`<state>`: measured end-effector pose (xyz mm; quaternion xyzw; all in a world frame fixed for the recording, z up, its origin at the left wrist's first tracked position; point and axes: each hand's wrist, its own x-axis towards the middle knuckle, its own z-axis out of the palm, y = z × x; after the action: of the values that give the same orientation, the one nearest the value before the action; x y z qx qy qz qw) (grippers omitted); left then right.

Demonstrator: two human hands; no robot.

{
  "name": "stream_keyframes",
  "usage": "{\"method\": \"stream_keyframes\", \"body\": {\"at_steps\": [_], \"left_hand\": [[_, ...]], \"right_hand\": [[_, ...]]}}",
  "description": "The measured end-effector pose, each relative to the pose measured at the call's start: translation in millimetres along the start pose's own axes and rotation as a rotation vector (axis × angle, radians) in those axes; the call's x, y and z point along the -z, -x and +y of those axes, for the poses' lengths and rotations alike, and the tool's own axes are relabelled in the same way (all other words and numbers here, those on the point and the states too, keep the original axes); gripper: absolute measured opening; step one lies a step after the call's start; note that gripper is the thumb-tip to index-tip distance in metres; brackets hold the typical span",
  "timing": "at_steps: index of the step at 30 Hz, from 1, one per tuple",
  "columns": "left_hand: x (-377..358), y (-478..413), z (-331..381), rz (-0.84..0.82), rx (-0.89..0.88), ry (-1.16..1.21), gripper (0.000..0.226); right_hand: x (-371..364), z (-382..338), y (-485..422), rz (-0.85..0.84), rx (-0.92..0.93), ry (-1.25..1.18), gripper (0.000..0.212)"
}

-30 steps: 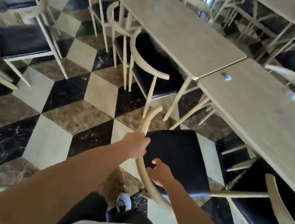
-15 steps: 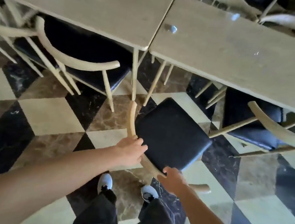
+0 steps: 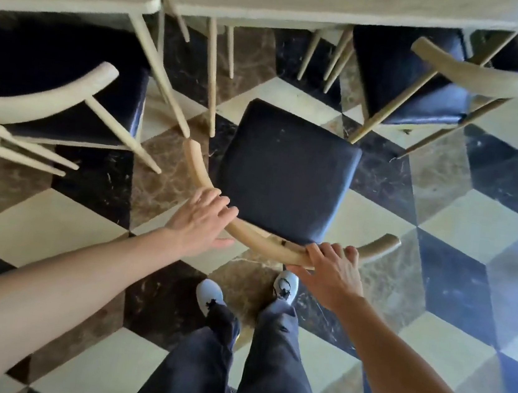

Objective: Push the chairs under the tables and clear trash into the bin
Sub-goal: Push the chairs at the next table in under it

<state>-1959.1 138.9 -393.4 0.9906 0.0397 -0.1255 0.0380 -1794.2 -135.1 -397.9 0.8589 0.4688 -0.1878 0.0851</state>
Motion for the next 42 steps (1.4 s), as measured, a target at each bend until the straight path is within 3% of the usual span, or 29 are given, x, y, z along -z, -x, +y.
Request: {"method": "stream_keyframes", "body": {"at_steps": [4,8,15,21,28,31,36,42], "left_hand": [[-5.7,-18.1,-11.8,-0.114,-0.023,-0.021,0.073],[-9.4,-30.0,-22.1,-0.12,-0.081,-0.016,0.079],[-11.2,-63.8,-24.3,0.027,-0.122,0.033,0.061],[1.4,-115.5,-31.1,0.031,-0.053,0.056,0.06],[20.8,-184.7,-54.8,-0.02,0.066,0.084,0.086],[22.9,-202.9,-64.3,0.0,0.101,0.068,0.086],[25.9,-218.1,-77.0,0.087,0.112,0.06,0.083],[35.9,-226.2,-92.1,0.071,0.047,0.006,0.073]], "right_hand": [[-6.4,5.9,-4.5,0.07,0.062,-0.01,0.062],[-9.8,19.7,-9.0,0.053,0.093,-0.034,0.065],[0.5,60.2,-39.9,0.108,0.15,-0.012,0.058],[23.0,106.9,-93.6,0.217,0.218,-0.023,0.065],[59.9,153.1,-170.8,0.201,0.255,-0.029,0.057],[71.3,164.9,-197.5,0.166,0.28,-0.035,0.053],[83.8,173.1,-224.8,0.138,0.31,-0.05,0.065],[89.1,164.3,-228.2,0.152,0.264,-0.041,0.058]]}}
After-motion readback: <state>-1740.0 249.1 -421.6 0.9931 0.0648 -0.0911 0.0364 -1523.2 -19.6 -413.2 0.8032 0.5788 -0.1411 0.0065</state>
